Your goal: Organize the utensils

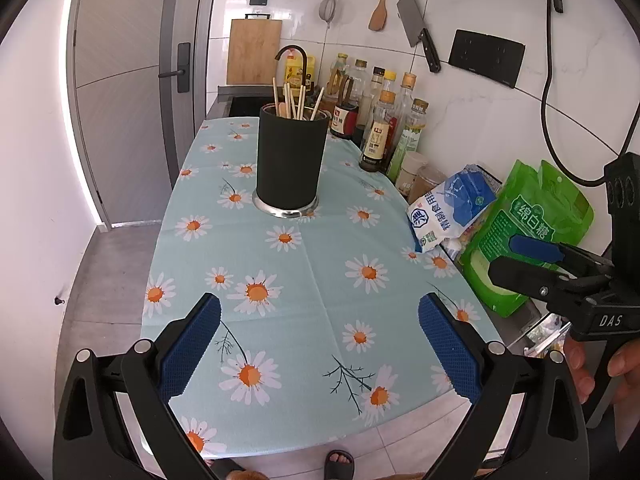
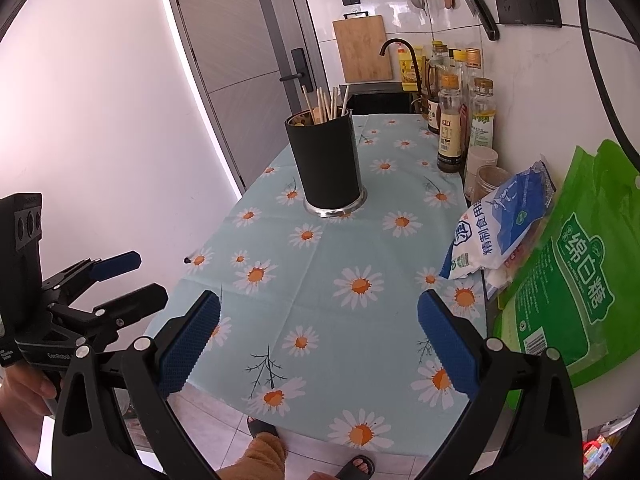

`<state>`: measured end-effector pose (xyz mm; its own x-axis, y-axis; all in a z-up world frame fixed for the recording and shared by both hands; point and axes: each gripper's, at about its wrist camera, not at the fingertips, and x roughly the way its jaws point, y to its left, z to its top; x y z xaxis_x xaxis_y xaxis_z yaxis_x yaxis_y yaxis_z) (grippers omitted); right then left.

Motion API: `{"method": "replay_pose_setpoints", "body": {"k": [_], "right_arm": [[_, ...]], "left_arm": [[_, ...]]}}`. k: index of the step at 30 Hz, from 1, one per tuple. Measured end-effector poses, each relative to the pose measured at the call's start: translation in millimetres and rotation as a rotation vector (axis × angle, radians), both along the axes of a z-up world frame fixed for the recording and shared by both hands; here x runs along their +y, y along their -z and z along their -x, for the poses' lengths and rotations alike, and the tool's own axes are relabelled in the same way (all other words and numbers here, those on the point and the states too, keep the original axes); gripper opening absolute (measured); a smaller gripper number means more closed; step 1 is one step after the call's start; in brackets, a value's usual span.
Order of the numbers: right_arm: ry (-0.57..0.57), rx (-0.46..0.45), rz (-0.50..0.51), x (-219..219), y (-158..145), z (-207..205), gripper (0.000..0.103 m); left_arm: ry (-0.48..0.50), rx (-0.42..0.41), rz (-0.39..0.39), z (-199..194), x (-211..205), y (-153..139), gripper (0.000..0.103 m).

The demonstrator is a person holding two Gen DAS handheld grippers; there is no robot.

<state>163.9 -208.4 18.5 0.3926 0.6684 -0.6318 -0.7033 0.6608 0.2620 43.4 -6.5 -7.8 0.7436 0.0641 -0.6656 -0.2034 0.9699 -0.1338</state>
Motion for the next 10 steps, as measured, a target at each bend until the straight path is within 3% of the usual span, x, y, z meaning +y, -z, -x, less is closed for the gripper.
{"method": "replay_pose_setpoints", "body": {"k": [10], "right_arm": [[-0.005,0.006,0.001,1.1,0.2,0.4,0.098]], "left_arm": [[-0.003,0.006,-0.003,-1.3,0.5,0.4,0.096]]}}
